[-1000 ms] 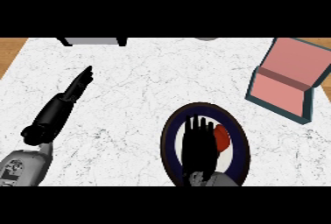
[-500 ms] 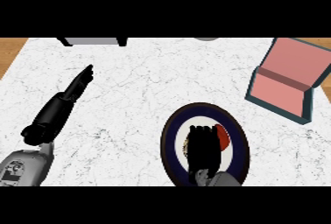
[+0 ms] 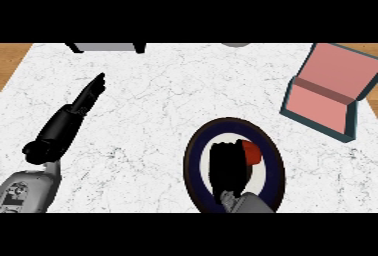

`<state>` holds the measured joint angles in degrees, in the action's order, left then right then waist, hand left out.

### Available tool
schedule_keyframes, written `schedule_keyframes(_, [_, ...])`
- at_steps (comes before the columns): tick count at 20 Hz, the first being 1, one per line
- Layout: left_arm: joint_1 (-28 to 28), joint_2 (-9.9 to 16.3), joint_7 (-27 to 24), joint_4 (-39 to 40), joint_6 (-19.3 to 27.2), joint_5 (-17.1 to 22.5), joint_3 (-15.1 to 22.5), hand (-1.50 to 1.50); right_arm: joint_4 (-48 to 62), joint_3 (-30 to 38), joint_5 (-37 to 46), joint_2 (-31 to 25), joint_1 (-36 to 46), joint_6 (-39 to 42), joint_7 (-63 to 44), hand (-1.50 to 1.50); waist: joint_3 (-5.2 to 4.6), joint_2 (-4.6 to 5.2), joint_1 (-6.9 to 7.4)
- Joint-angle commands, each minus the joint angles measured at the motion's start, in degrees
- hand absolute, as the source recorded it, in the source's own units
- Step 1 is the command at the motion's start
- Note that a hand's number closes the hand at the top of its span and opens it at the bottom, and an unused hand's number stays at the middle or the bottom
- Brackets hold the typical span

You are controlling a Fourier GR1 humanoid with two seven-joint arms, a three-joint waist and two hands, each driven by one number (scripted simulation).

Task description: Pick the cupcake from the plate and place it in the cardboard box

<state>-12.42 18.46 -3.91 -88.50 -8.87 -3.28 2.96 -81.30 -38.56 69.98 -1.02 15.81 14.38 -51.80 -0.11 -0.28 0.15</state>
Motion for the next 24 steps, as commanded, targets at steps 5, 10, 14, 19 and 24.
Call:
schedule_keyframes(5, [-0.4, -1.3, 0.0, 0.0, 0.0, -1.5, 1.2, 0.0, -1.9, -3.5, -7.7, -5.4, 3.8, -3.9, 26.7, 1.5, 0.28, 0.77, 1.31])
schedule_keyframes(10, [0.1, -1.2, 1.0, -0.7, 0.0, -1.1, 0.5, 0.0, -8.6, -3.0, -14.7, -13.6, 5.2, -6.1, 47.0, 1.5, 0.25, 0.41, 0.54])
schedule_keyframes(14, [0.3, -0.9, 0.1, -0.1, -0.6, -0.8, -0.5, 0.0, -15.3, 2.1, -16.5, -20.5, 6.2, -8.2, 55.4, 1.5, 0.14, 0.23, -0.41])
schedule_keyframes(19, [0.2, -2.1, 0.8, -0.7, 0.0, -2.1, -0.1, 0.0, -27.2, 10.7, -20.7, -22.7, 5.4, -2.6, 52.7, 1.5, 0.1, 0.14, -0.77])
schedule_keyframes(24, [2.2, -0.4, -0.5, -1.3, -1.4, -1.3, -1.2, 0.0, -28.2, 22.8, -26.7, -17.9, 4.5, -6.2, 43.6, 1.5, 0.1, 0.19, -0.88])
